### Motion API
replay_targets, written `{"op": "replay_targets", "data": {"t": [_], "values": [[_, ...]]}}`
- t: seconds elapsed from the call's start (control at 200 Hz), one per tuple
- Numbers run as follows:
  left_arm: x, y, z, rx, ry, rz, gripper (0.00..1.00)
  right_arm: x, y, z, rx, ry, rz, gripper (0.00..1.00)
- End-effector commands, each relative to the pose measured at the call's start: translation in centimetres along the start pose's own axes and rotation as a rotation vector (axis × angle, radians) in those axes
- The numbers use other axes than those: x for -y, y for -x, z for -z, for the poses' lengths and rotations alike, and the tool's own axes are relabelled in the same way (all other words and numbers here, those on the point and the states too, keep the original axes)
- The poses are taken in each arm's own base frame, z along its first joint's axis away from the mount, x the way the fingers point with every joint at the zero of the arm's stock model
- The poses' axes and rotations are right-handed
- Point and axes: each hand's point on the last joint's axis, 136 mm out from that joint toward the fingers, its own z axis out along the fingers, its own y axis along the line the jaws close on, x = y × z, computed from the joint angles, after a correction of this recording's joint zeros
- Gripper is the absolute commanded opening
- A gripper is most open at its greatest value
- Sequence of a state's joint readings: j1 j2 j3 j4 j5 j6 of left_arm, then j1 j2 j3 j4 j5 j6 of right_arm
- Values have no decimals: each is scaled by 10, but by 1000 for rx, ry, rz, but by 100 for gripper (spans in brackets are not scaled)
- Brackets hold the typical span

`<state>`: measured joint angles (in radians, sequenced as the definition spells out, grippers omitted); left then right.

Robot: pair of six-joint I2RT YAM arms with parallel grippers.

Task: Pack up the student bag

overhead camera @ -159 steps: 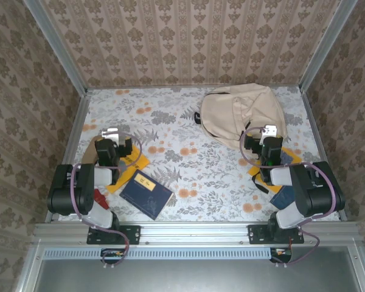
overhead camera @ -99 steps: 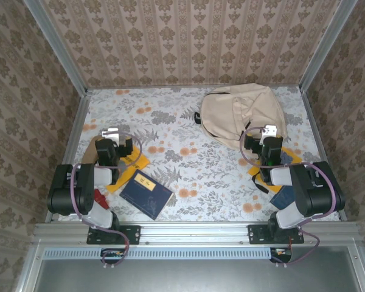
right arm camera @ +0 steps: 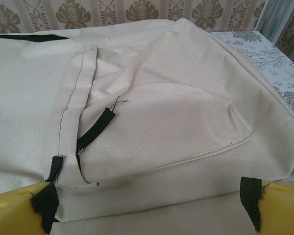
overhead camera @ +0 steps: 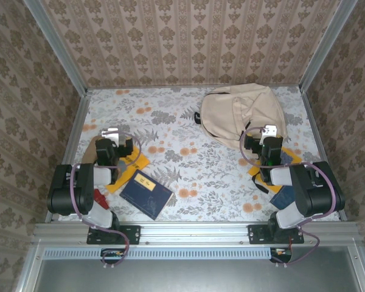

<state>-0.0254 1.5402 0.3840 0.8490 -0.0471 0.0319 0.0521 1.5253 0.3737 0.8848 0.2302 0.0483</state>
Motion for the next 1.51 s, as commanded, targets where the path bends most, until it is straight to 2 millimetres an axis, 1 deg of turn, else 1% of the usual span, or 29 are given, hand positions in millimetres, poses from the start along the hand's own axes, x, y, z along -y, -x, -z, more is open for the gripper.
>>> {"op": "replay_targets", "data": {"t": [0.0,0.04,0.105,0.195,0.205,0.22,0.28,0.355,0.37,0.39,0.44,0.51,0.575,0.62,0.72,0.775,0.855,0.865,0.88,0.925,1.005,1.11,1.155,1.215,1.275,1.285,1.345,1.41,1.5], "values": [[0,13,-2,32,-12,-17,100,-1,8,-3,20,8,-12,100],[0,14,-2,36,-5,-17,100,-1,7,-2,20,6,-12,100],[-6,18,1,43,24,-8,100,-1,12,1,31,7,-11,100],[-11,28,9,37,52,3,100,1,28,12,46,-6,-2,100],[-12,29,10,36,54,3,100,1,28,13,38,-9,1,100],[-13,32,11,38,59,2,100,2,37,17,57,-12,-3,100],[-17,40,18,28,82,9,100,5,53,28,65,-28,-14,100],[-22,57,30,-30,111,78,100,14,75,40,57,-69,-114,100],[-22,59,32,-48,108,94,100,14,74,42,34,-68,-116,100],[-21,67,37,-55,102,109,100,13,78,45,19,-59,-131,100],[-20,77,46,-93,94,155,100,8,88,51,-25,-32,-167,100],[-16,93,59,-110,77,224,100,5,96,58,-113,-28,-224,100],[-6,107,68,-120,22,289,100,4,102,63,-188,-33,-269,100],[0,113,73,-144,-9,324,100,-1,108,63,-223,-18,-294,100],[8,119,80,-206,-38,353,100,-24,116,57,-291,76,-358,100],[14,119,81,-228,-70,367,100,-44,120,50,-339,156,-382,100],[26,117,82,-269,-131,405,100,-72,123,38,-397,222,-401,100],[28,117,82,-273,-144,405,100,-76,126,38,-396,231,-403,100],[32,117,82,-277,-166,405,100,-82,119,30,-426,233,-402,100],[41,115,81,-289,-203,412,100,-99,116,20,-463,254,-408,99],[47,107,79,-316,-212,423,100,-135,110,0,-537,306,-393,87],[54,95,77,-363,-201,403,100,-172,96,-23,-632,313,-357,79],[58,91,77,-380,-201,393,100,-187,88,-32,-666,318,-349,78],[63,87,77,-395,-206,381,100,-208,82,-42,-691,335,-335,76],[67,83,78,-403,-203,381,100,-222,78,-54,-699,338,-337,76],[68,82,77,-404,-203,381,100,-223,73,-54,-718,330,-334,76],[70,77,76,-413,-194,381,100,-233,65,-62,-736,323,-333,76],[74,74,76,-420,-185,368,100,-244,52,-73,-761,318,-324,76],[80,70,74,-434,-187,354,100,-253,32,-83,-803,301,-303,75]]}}
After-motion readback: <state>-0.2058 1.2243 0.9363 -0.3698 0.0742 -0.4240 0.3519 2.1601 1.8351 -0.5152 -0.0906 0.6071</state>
